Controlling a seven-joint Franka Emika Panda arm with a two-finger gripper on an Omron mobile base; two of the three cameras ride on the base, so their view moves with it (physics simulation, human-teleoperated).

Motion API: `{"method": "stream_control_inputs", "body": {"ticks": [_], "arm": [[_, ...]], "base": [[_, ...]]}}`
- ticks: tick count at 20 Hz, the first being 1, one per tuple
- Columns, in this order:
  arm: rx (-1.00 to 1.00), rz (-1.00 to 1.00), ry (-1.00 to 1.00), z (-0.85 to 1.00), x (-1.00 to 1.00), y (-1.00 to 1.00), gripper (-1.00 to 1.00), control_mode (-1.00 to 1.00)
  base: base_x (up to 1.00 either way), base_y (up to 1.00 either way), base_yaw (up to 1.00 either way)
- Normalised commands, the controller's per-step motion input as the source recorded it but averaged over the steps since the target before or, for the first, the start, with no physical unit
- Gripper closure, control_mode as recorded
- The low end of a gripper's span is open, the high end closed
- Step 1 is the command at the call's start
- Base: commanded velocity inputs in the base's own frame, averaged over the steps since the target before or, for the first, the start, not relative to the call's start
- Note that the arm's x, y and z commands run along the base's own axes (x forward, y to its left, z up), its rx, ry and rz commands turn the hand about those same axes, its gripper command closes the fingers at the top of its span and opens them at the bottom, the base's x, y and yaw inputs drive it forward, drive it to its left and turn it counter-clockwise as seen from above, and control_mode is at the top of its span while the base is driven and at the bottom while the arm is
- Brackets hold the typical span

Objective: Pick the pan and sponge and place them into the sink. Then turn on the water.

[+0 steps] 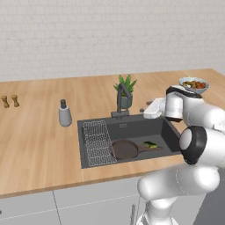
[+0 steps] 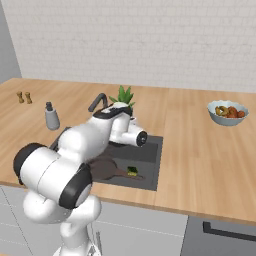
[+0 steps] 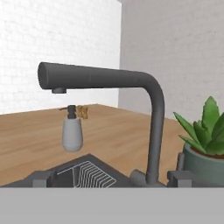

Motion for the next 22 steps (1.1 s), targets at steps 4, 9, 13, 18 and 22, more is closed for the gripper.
{"method": "stream_control_inputs", "body": {"ticks": [4, 9, 13, 18, 22], "arm": [[0.03, 0.0, -0.02, -0.41, 0.48, 0.2, -1.0, -1.0], [0.02, 0.0, -0.08, -0.32, 0.3, 0.02, -1.0, -1.0], [0.03, 0.0, -0.05, -0.19, 0.35, 0.0, -1.0, -1.0], [0.03, 0.0, -0.01, -0.06, 0.38, 0.0, -1.0, -1.0], [0.0, 0.0, 0.0, 0.0, 0.36, 0.02, -1.0, -1.0]], "base": [[0.0, 0.0, 0.0], [0.0, 0.0, 0.0], [0.0, 0.0, 0.0], [0.0, 0.0, 0.0], [0.0, 0.0, 0.0]]}}
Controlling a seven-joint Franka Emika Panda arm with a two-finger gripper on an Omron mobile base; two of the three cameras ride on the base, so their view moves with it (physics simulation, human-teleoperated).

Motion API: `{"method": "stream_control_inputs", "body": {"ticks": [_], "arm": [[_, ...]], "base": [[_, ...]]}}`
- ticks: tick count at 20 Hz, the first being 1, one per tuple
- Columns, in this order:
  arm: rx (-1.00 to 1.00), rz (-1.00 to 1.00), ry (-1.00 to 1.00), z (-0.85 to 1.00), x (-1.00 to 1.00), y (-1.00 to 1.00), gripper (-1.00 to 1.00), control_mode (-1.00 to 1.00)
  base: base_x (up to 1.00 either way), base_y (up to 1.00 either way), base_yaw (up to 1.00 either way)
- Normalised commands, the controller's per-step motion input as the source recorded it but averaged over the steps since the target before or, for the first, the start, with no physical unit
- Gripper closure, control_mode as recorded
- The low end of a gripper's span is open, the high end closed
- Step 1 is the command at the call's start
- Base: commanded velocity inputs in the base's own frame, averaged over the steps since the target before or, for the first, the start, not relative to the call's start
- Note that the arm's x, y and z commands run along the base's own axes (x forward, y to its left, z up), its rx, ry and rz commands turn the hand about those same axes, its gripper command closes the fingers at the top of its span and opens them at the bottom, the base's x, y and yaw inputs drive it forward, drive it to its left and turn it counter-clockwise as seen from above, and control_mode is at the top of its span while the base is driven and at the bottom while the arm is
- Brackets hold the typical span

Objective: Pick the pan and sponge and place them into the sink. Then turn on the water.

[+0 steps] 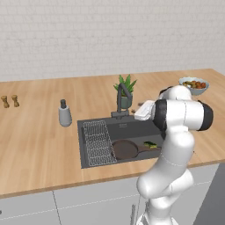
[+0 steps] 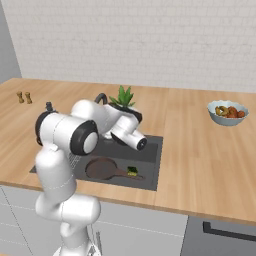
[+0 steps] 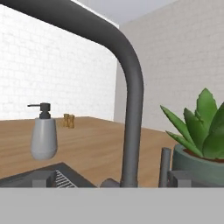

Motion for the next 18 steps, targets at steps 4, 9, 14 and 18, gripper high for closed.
{"method": "stream_control_inputs", "body": {"ticks": [4, 9, 14, 18], "arm": [[0.0, 0.0, 0.0, 0.0, 0.46, 0.19, -1.0, -1.0], [0.0, 0.0, -0.11, -0.05, 0.26, 0.03, -1.0, -1.0], [0.0, 0.0, -0.11, -0.16, 0.22, 0.0, -1.0, -1.0], [0.0, 0.0, -0.02, -0.19, 0.34, 0.0, -1.0, -1.0]], "base": [[0.0, 0.0, 0.0], [0.0, 0.0, 0.0], [0.0, 0.0, 0.0], [0.0, 0.0, 0.0]]}}
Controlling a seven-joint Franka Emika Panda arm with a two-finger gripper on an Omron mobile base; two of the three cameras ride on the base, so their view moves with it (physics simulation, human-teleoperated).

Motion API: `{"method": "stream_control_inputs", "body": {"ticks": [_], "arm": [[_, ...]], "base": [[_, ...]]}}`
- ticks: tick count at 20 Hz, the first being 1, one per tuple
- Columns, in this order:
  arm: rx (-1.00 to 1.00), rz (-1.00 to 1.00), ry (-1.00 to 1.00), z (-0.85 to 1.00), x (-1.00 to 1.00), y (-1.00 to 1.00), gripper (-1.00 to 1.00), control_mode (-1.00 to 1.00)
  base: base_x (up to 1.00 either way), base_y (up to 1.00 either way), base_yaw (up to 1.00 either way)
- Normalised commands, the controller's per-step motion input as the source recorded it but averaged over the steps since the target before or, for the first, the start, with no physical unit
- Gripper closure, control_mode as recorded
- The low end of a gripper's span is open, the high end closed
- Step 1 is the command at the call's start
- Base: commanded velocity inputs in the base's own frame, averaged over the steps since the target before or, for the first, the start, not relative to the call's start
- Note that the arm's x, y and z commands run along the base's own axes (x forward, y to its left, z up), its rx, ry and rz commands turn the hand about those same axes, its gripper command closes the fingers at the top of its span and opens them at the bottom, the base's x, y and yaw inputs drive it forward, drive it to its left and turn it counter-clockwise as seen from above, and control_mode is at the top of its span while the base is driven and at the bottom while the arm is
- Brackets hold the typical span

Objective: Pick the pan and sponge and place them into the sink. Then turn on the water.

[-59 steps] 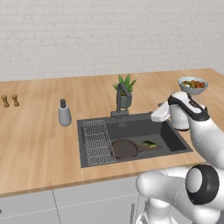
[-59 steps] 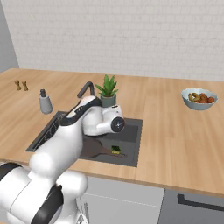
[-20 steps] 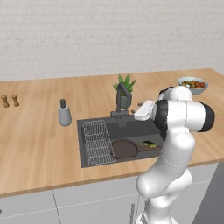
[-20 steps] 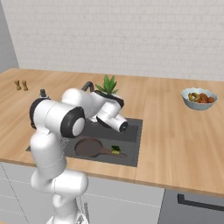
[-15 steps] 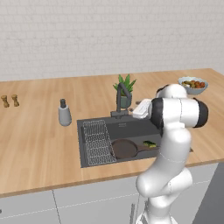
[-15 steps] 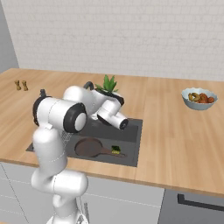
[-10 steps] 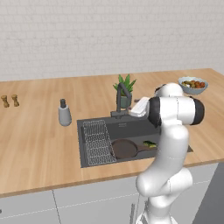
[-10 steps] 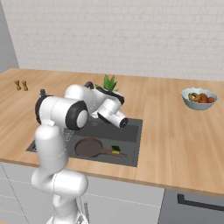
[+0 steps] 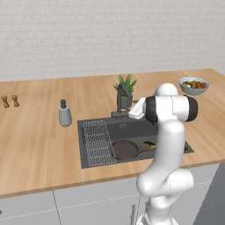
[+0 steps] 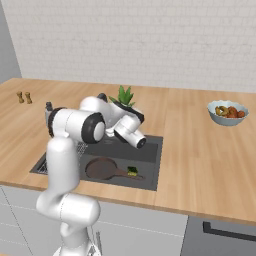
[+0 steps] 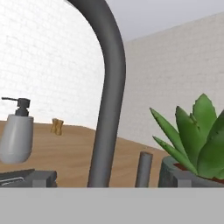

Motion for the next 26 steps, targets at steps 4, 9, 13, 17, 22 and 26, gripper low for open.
{"method": "stream_control_inputs", "body": {"ticks": [4, 9, 13, 17, 22, 26], "arm": [[0.0, 0.0, 0.0, -0.08, 0.36, 0.0, -1.0, -1.0], [0.0, 0.0, 0.0, -0.05, 0.47, 0.0, -1.0, -1.0], [0.0, 0.0, 0.0, -0.03, 0.44, 0.0, -1.0, -1.0], [0.0, 0.0, 0.01, -0.03, 0.38, 0.0, -1.0, -1.0], [0.0, 0.0, 0.01, -0.04, 0.15, 0.14, 1.0, -1.0], [0.0, 0.0, 0.01, 0.0, -0.01, 0.0, 1.0, -1.0]], "base": [[0.0, 0.0, 0.0], [0.0, 0.0, 0.0], [0.0, 0.0, 0.0], [0.0, 0.0, 0.0], [0.0, 0.0, 0.0], [0.0, 0.0, 0.0]]}}
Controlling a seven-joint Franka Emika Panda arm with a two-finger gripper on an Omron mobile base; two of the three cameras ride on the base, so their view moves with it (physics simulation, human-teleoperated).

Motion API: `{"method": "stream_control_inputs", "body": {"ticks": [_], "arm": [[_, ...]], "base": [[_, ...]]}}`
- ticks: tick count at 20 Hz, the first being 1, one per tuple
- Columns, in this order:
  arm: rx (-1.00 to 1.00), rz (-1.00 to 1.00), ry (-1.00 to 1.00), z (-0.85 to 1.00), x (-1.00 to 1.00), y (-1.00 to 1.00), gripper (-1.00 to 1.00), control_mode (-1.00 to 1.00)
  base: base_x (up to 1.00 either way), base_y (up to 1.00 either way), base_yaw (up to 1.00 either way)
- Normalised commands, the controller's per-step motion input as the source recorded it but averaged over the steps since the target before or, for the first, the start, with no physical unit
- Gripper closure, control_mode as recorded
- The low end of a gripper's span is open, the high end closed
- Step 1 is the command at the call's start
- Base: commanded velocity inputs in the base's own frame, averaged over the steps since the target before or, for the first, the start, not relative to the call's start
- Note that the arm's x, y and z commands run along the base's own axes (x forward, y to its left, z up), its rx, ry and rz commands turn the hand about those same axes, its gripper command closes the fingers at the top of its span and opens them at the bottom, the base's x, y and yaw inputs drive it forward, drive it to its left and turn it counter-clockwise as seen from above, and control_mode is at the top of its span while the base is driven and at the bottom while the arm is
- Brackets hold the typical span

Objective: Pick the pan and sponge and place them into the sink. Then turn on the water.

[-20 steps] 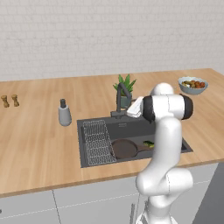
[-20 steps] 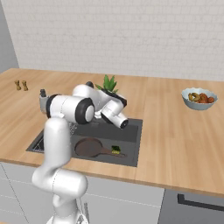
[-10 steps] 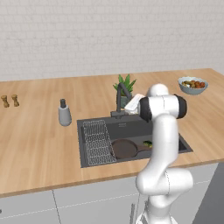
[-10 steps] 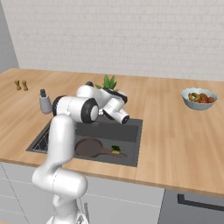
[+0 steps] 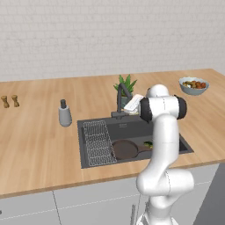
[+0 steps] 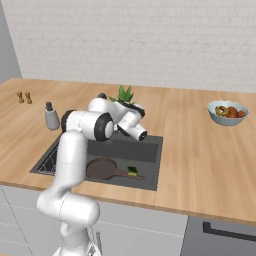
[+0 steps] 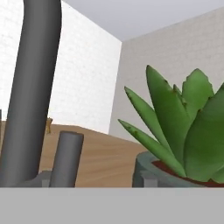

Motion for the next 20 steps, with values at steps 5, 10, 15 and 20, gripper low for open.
{"method": "stream_control_inputs", "body": {"ticks": [5, 10, 15, 20], "arm": [[0.0, -0.07, 0.1, 0.0, -0.07, -0.14, 1.0, -1.0], [0.06, -0.13, 0.18, 0.0, -0.14, -0.51, 1.0, -1.0], [0.17, -0.12, 0.2, 0.0, -0.15, -0.87, 1.0, -1.0], [0.23, -0.06, 0.17, 0.0, -0.01, -1.0, 1.0, -1.0]], "base": [[0.0, 0.0, 0.0], [0.0, 0.0, 0.0], [0.0, 0.0, 0.0], [0.0, 0.0, 0.0]]}}
